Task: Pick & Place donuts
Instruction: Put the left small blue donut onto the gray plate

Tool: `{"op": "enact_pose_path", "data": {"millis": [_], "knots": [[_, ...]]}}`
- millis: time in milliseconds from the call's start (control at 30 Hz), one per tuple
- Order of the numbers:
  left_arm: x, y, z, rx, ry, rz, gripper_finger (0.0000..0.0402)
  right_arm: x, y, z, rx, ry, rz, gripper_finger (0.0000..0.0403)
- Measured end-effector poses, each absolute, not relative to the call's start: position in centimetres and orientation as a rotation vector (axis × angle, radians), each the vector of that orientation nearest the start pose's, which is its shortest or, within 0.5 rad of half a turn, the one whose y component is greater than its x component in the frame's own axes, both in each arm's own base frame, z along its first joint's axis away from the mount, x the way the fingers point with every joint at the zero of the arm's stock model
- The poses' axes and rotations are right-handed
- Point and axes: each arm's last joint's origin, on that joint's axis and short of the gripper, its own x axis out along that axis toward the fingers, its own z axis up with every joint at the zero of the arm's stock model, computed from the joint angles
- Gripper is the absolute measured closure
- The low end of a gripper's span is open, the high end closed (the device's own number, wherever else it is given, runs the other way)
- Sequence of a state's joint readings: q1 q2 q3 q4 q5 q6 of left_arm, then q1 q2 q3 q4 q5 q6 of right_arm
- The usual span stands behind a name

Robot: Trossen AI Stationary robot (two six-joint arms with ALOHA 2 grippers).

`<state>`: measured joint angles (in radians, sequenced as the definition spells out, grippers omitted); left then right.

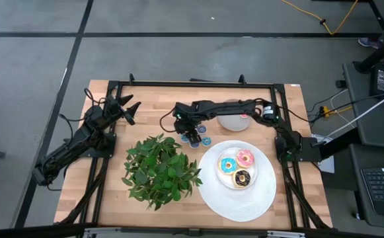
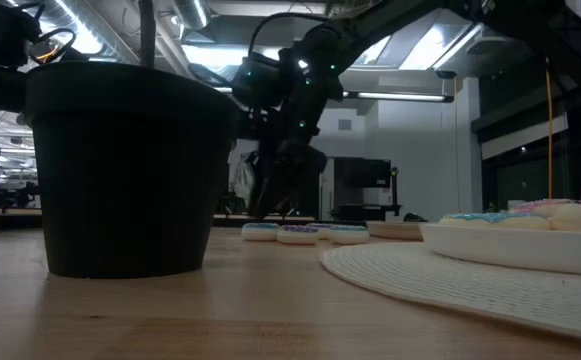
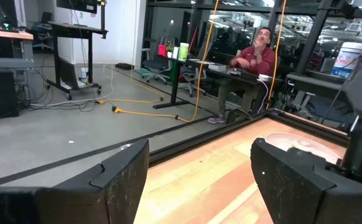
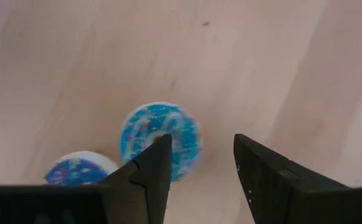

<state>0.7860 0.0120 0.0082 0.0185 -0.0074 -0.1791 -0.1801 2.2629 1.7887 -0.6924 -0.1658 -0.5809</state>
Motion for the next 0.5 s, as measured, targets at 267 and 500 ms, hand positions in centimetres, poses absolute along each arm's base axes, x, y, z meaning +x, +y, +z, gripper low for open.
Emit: {"op": "enact_pose_path", "data": {"millis": [267, 500], "knots": [[6.9, 6.95, 16.72, -0.164, -0.085, 0.79, 0.0131, 46.71, -7.47, 15.0, -0.293, 1.117, 0.342, 0.0231], [6.9, 6.94, 16.73, -0.164, -0.085, 0.79, 0.0131, 46.68, -7.44, 14.86, -0.286, 1.125, 0.342, 0.0261]]}}
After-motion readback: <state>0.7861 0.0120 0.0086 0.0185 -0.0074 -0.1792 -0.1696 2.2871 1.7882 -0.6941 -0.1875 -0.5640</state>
